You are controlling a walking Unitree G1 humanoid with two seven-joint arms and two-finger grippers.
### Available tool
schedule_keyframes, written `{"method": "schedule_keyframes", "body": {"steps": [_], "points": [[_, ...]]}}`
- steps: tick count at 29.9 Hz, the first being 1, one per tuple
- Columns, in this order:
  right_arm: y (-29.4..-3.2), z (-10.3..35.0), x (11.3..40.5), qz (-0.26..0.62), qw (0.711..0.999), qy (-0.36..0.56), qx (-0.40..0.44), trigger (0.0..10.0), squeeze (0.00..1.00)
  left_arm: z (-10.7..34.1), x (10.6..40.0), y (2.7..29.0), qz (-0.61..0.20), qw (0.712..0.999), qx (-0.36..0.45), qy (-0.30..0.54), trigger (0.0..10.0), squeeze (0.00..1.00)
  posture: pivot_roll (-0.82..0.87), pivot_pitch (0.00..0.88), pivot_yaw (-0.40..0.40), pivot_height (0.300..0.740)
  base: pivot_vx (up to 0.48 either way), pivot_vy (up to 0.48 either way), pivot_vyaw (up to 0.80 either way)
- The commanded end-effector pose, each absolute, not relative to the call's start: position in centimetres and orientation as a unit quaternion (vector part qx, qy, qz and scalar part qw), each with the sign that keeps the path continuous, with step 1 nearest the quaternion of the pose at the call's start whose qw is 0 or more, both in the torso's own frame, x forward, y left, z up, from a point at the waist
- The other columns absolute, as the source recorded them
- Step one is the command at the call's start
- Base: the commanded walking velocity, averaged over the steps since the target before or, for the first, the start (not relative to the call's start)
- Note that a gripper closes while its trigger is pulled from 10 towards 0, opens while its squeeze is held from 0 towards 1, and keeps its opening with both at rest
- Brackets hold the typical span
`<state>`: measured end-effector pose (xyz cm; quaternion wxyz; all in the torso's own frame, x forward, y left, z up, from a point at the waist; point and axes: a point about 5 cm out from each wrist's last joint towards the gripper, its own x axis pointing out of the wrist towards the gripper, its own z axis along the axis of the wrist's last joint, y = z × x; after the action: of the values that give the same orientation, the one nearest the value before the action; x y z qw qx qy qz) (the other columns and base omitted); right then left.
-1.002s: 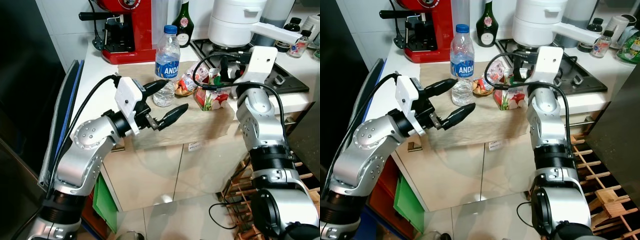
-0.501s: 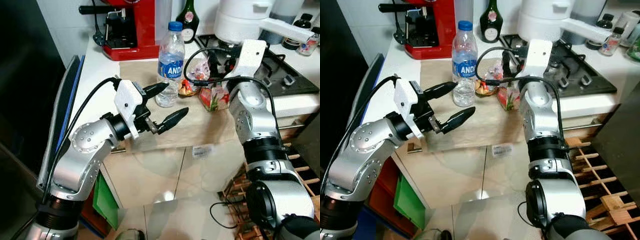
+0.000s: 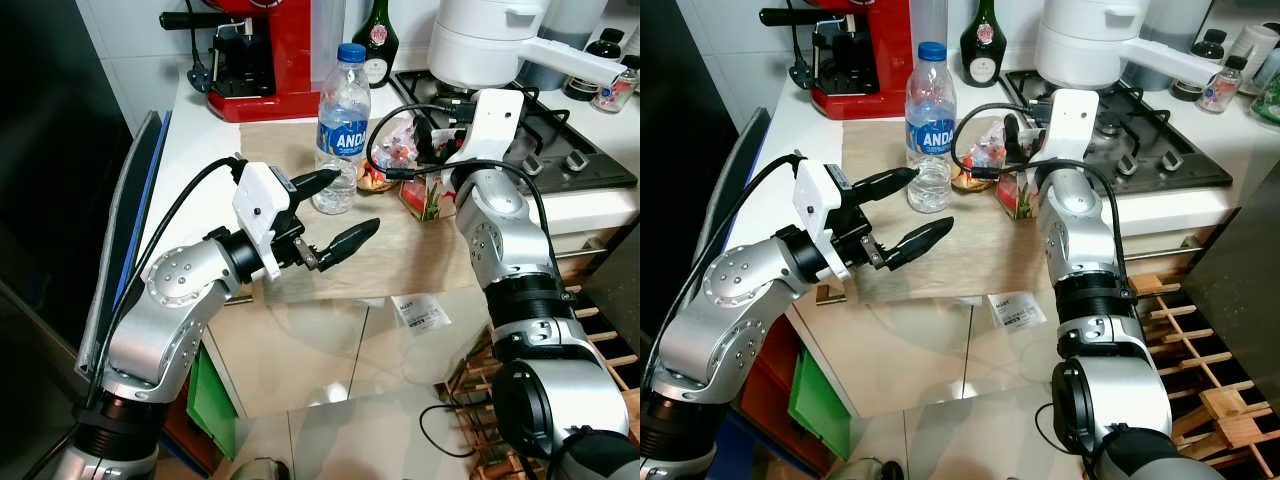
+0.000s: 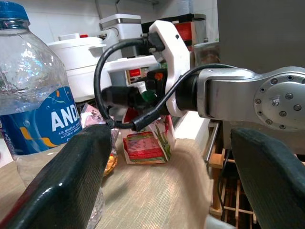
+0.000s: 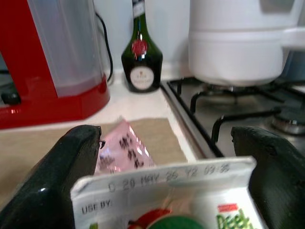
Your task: Restocking fridge
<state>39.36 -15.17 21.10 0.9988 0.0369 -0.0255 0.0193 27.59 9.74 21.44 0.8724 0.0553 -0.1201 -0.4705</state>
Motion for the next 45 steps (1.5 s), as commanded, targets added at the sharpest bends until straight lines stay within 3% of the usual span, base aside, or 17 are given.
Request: {"method": "schedule_keyframes", "body": {"steps": [1,32,33,34,35,45], "points": [[-14.9,21.3,39.2,0.022,0.999,-0.019,0.03,10.0,0.0,21.6,27.3,9.5,-0.472,0.871,0.065,-0.12,10.0,0.0,0.03,0.0,0.009,0.74,0.0,0.0,0.0],[-15.6,18.5,37.3,0.025,0.998,0.063,0.0,10.0,0.0,21.5,27.8,8.8,-0.477,0.87,0.061,-0.11,10.0,0.0,0.01,0.0,0.017,0.74,0.0,0.0,0.0],[-15.7,18.6,37.3,0.025,0.998,0.062,0.0,9.1,0.0,21.5,27.9,8.8,-0.476,0.87,0.06,-0.11,10.0,0.0,0.0,0.0,0.018,0.74,0.0,0.0,0.0],[-15.7,18.7,37.4,0.024,0.998,0.061,0.0,3.6,0.0,21.5,27.9,8.8,-0.475,0.871,0.06,-0.11,10.0,0.0,0.0,0.0,0.018,0.74,0.0,0.0,0.0],[-15.7,18.8,37.4,0.024,0.998,0.059,0.002,0.0,0.0,21.5,27.9,8.8,-0.475,0.871,0.059,-0.11,10.0,0.0,0.0,0.0,0.02,0.74,0.0,0.0,0.0],[-15.4,18.7,37.4,0.02,0.998,0.052,0.008,0.0,0.0,21.6,28.2,8.8,-0.476,0.87,0.066,-0.109,10.0,0.0,0.01,0.0,0.031,0.74,0.0,0.0,0.0]]}}
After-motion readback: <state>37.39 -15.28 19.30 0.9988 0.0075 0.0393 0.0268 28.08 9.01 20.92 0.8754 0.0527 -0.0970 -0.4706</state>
